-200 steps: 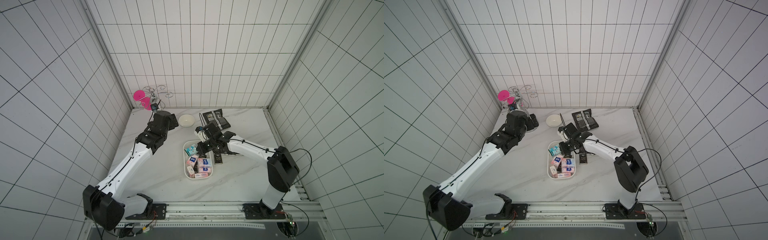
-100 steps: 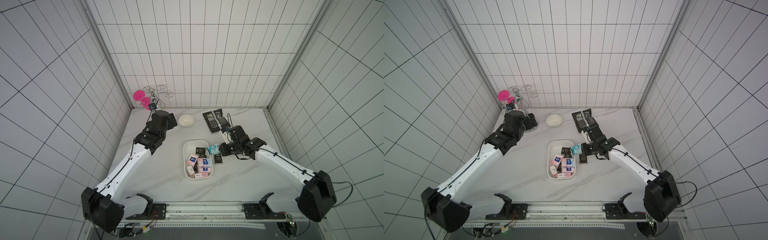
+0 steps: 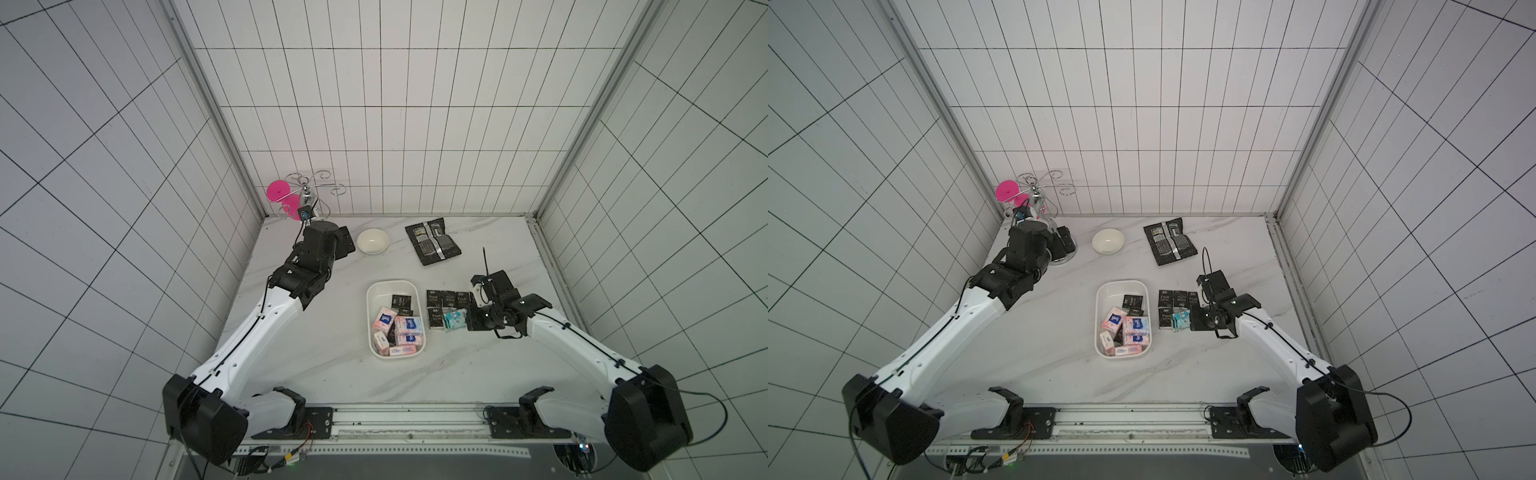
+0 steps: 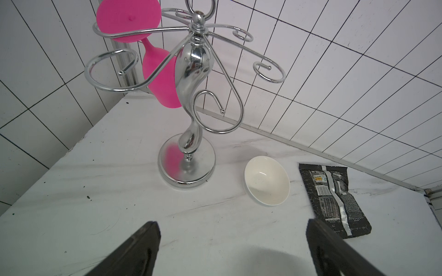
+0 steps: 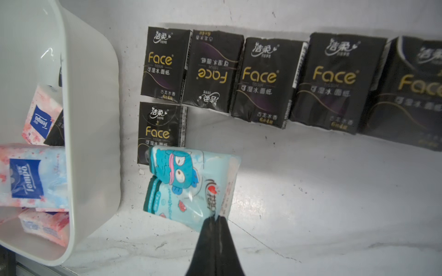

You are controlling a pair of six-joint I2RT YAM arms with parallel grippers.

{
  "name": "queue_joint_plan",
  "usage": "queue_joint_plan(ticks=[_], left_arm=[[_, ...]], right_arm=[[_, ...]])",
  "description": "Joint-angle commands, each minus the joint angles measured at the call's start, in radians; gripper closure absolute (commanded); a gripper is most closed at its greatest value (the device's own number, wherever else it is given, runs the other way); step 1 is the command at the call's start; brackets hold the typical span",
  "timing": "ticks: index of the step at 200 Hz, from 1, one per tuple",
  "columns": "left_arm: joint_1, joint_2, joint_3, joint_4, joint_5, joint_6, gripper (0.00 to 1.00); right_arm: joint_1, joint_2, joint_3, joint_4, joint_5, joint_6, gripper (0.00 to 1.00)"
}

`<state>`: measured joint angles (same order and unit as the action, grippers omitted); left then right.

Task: Take the pocket tissues out of the storage box
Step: Place the pocket tissues at the center of the board.

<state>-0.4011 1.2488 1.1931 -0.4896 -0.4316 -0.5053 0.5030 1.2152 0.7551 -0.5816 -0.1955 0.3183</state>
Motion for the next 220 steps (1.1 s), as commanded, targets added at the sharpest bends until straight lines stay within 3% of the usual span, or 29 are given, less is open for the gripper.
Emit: queue_joint_plan(ticks=[1,48,89,108,138,180,220], left_arm=[[-0.001,0.011,0.019,0.018,0.009,0.002,0.02],[-0.001,0.018,0.018,0.024,0.018,0.001,0.01],[-0.001,0.016,0.016,0.025,0.021,0.003,0.02],[-0.001,0.014,0.014,0.027,0.017,0.003,0.01],[-0.001,0.015,0.012,0.025,0.016,0.000,0.01],[-0.005,0.008,0.015,0.015,0.016,-0.011,0.01],[-0.007,-0.020,-0.021,0.022,0.014,-0.016,0.01]], right_arm=[[-0.007,0.009,-0.029,0.001,0.025,0.045,1.00],[-0.009,-0.024,-0.060,-0.030,0.078,0.066,1.00],[-0.007,-0.068,-0.079,-0.009,0.005,0.090,1.00],[-0.001,-0.075,-0.068,-0.009,-0.096,0.058,1.00],[0.051,-0.106,-0.047,-0.033,-0.161,0.024,1.00],[0.158,-0.090,-0.063,-0.026,-0.184,0.087,1.00],[0.221,-0.018,-0.062,-0.087,-0.128,0.091,1.00]])
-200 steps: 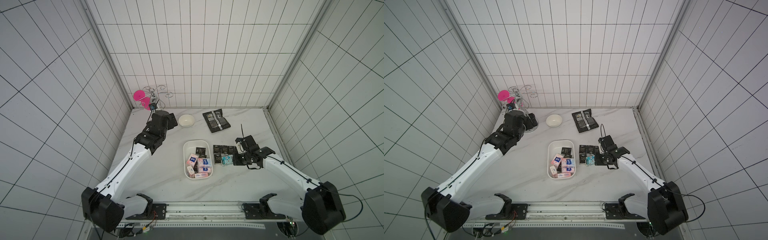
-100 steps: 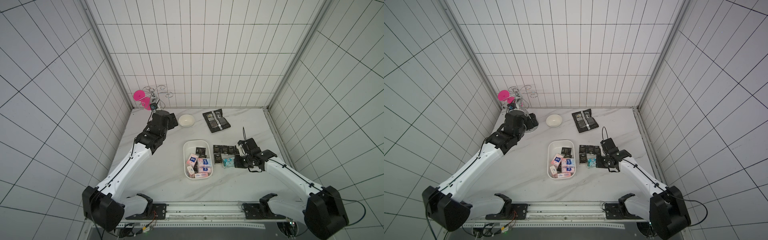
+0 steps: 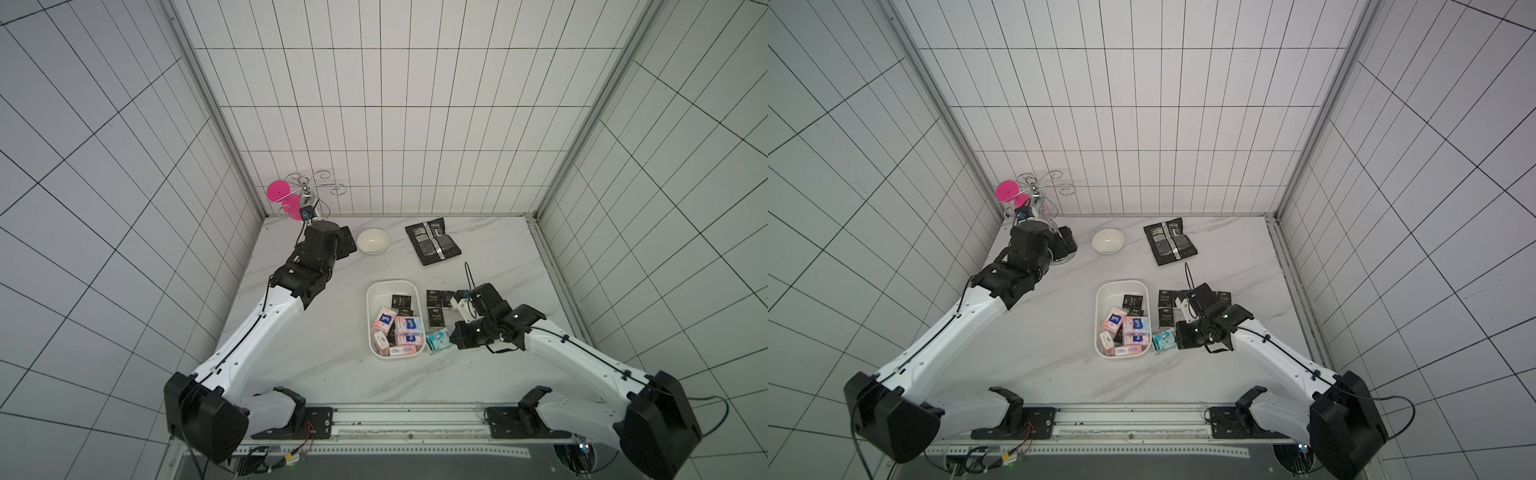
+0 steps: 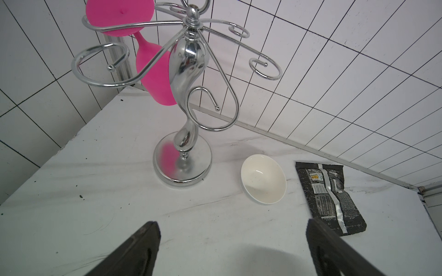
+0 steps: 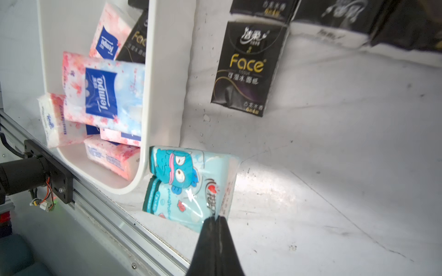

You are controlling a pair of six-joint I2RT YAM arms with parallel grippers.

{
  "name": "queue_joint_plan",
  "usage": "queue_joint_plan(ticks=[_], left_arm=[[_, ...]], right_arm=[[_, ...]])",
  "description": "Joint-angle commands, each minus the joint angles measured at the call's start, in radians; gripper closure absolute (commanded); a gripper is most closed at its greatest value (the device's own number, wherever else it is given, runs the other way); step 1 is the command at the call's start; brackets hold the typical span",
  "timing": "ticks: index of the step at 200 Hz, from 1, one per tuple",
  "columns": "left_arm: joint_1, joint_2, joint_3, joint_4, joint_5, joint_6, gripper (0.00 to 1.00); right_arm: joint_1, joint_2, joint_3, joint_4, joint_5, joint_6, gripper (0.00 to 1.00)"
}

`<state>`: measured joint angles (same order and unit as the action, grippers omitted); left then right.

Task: Take the pocket tissues out of the storage box
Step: Place the pocket tissues at the center of the board.

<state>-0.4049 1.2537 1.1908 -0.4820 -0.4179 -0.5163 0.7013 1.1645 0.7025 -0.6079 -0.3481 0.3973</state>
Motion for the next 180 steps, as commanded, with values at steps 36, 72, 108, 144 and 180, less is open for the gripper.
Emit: queue_joint_plan(ticks=[36,72,108,144,180], left_arm=[[-0.003,-0.028,-0.021,0.019,0.006,-0.005,0.01],[-0.002,-0.030,-0.029,0.028,0.014,-0.006,0.01],[0.000,-0.042,-0.035,0.028,0.014,-0.003,0.01],[0.000,-0.048,-0.036,0.029,0.028,-0.013,0.01],[-0.002,-0.058,-0.030,0.032,0.016,-0.014,0.01]], right_arm=[[0.026,0.068,-0.010,-0.088,0.084,0.039,0.99],[0.026,0.086,0.013,-0.118,0.169,0.053,0.84],[0.028,0.028,0.023,-0.121,0.171,0.069,0.73],[0.081,-0.017,0.013,-0.161,0.106,0.087,0.74],[0.170,-0.005,-0.022,-0.141,0.081,0.139,0.75]])
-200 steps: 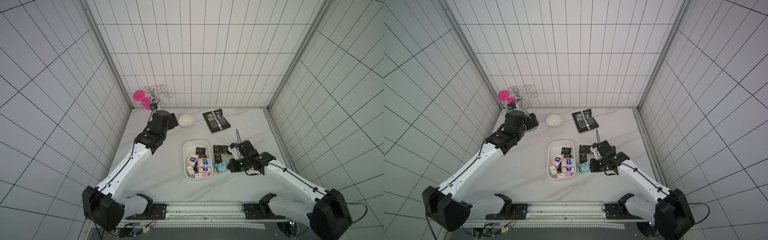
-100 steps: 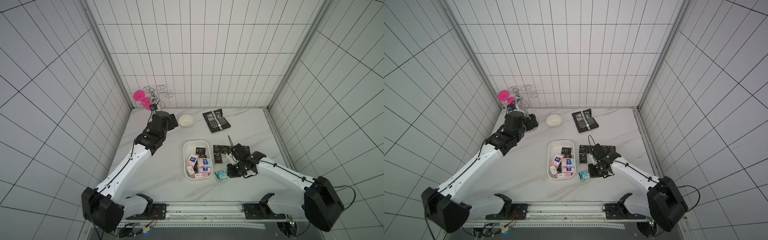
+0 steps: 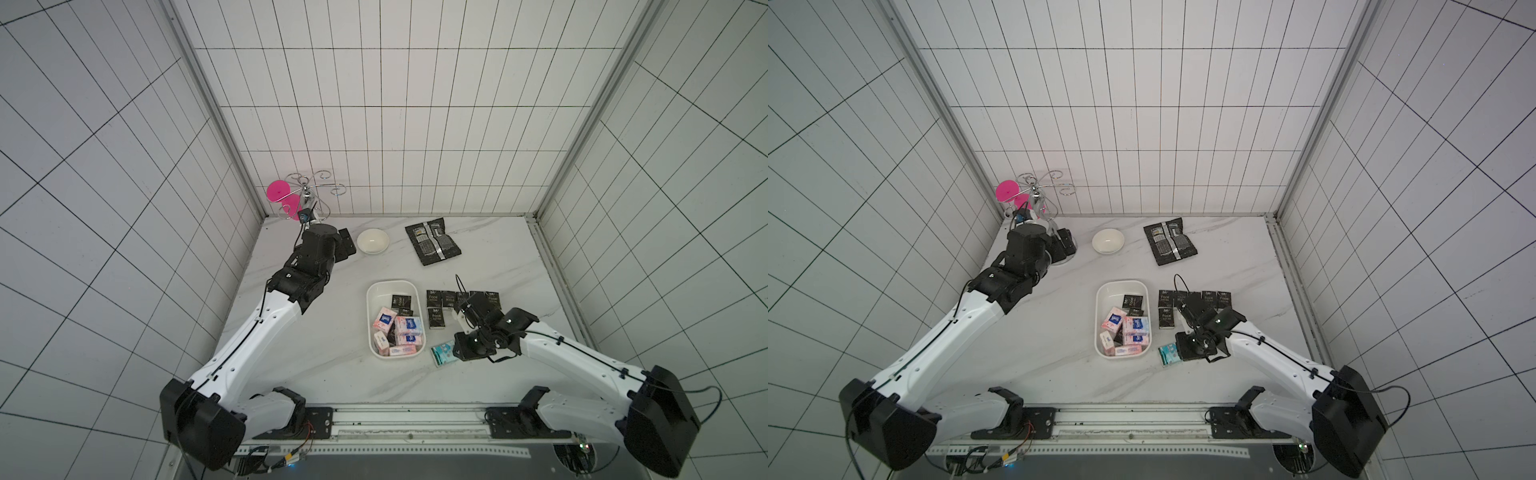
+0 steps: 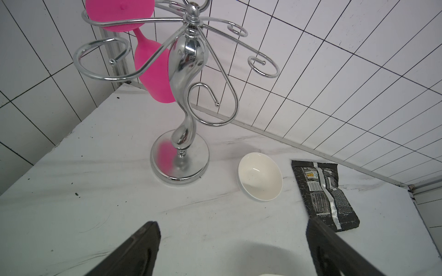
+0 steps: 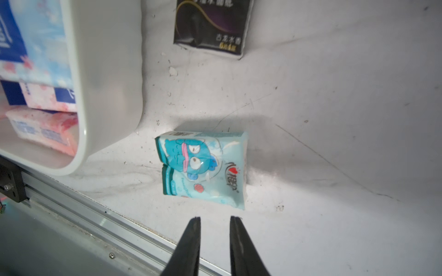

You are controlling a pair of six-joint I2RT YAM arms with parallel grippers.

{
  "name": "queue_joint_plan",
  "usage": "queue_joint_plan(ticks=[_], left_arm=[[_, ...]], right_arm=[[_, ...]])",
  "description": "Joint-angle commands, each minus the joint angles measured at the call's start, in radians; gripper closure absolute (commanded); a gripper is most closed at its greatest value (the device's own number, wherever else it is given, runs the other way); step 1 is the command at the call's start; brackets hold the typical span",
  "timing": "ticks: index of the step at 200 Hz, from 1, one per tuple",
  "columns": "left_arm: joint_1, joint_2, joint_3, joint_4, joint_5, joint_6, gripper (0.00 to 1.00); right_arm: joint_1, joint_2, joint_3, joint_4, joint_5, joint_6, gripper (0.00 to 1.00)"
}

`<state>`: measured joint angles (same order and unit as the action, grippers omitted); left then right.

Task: Take the pocket tissues out of the storage box
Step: Place the pocket tissues at the center of the board, then move the pocket tissues to the center of the board.

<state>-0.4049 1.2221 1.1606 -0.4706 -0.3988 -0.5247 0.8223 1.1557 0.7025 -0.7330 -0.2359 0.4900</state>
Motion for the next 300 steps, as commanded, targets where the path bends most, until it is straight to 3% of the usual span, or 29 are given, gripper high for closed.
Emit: queue_joint_plan(ticks=[1,70,133,231,300], left_arm=[[-0.002,-0.027,0.000,0.020,-0.003,-0.005,0.01],[0.000,-0.021,0.019,0.016,-0.008,0.004,0.02],[0.011,-0.024,0.030,0.007,-0.014,0.017,0.01],[0.017,-0.027,0.032,-0.002,-0.017,0.023,0.02],[0.023,-0.030,0.028,0.000,-0.012,0.024,0.01]], right_arm=[[0.050,0.004,-0.023,-0.015,-0.031,0.047,0.75],[0.085,0.093,-0.072,0.096,-0.029,0.075,0.75],[0.082,0.145,-0.054,0.083,0.101,0.047,0.75],[-0.036,0.198,0.019,0.112,0.126,-0.035,0.73],[-0.037,0.066,0.035,0.030,0.101,-0.008,0.68]])
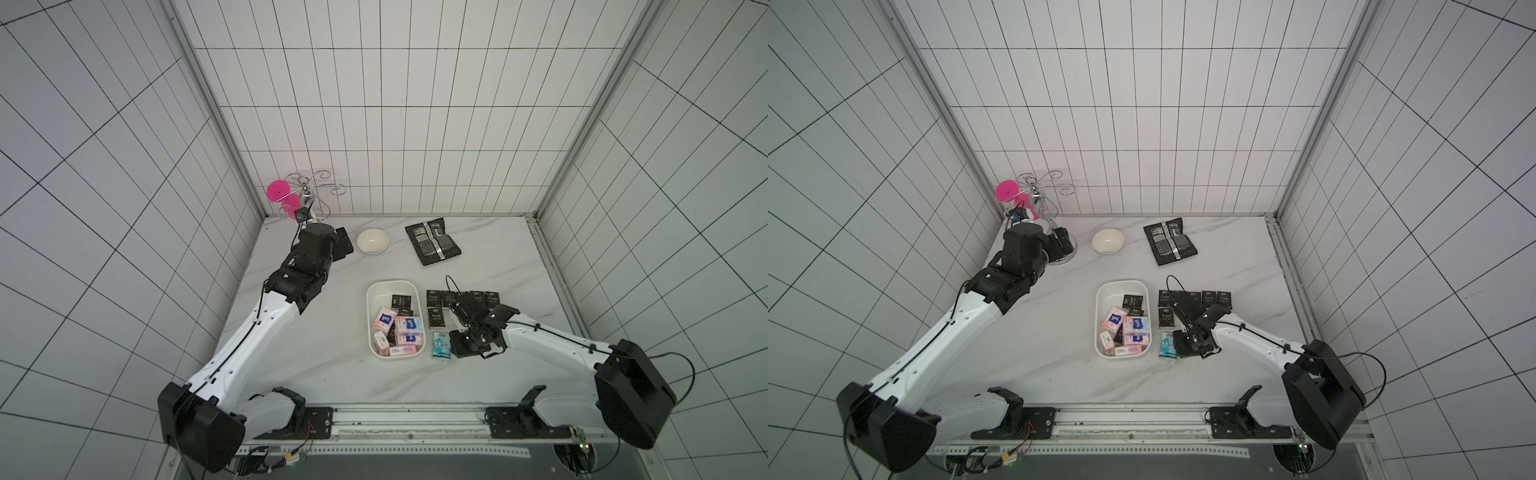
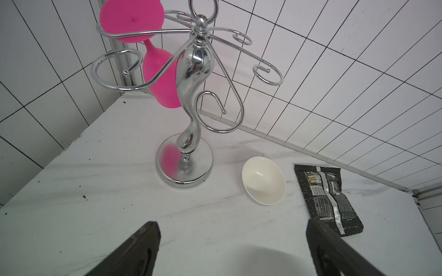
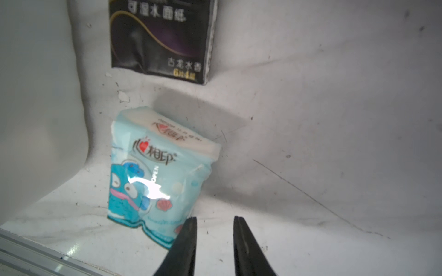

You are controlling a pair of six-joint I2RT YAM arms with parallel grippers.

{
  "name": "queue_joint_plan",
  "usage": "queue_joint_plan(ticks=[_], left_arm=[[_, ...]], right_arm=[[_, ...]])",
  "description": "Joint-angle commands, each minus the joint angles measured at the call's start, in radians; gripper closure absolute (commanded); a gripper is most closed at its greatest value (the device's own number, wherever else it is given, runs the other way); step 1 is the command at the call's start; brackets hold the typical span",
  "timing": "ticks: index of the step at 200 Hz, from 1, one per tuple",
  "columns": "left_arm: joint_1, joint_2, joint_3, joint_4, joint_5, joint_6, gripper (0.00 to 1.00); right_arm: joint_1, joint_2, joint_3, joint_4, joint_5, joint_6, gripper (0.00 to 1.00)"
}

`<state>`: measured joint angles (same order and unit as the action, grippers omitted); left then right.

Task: Take the pocket tissues out of the storage box
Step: Move the pocket tissues to the center of the board.

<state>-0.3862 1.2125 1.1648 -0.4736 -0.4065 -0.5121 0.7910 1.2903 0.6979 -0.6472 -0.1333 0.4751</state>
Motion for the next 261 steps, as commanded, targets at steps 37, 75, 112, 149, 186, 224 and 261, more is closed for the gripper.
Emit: queue_joint_plan(ticks=[37,75,112,149,186,224,261], left_arm=[[0.004,-0.013,0.023,0.007,0.003,0.002,0.01],[0.003,-0.014,0.022,0.006,0.006,0.000,0.01],[0.001,-0.026,0.019,0.000,0.003,0.008,0.01],[0.001,-0.032,0.018,-0.002,0.000,0.009,0.01],[0.001,-0.031,0.019,-0.003,0.000,0.009,0.01],[0.001,-0.027,0.022,-0.001,0.005,0.004,0.01],[0.000,-0.025,0.021,-0.002,0.002,0.005,0.01]], right_arm=[[0.016,-0.090,0.012,0.072,-0.062,0.081,0.59],[0.019,-0.013,-0.006,0.193,-0.057,0.135,0.56],[0.017,0.021,-0.012,0.213,-0.036,0.141,0.54],[0.017,-0.005,-0.037,0.207,-0.009,0.149,0.54],[0.017,-0.058,-0.067,0.176,0.021,0.154,0.53],[0.017,-0.074,-0.087,0.185,0.010,0.165,0.52],[0.019,-0.042,-0.110,0.265,-0.038,0.200,0.52]])
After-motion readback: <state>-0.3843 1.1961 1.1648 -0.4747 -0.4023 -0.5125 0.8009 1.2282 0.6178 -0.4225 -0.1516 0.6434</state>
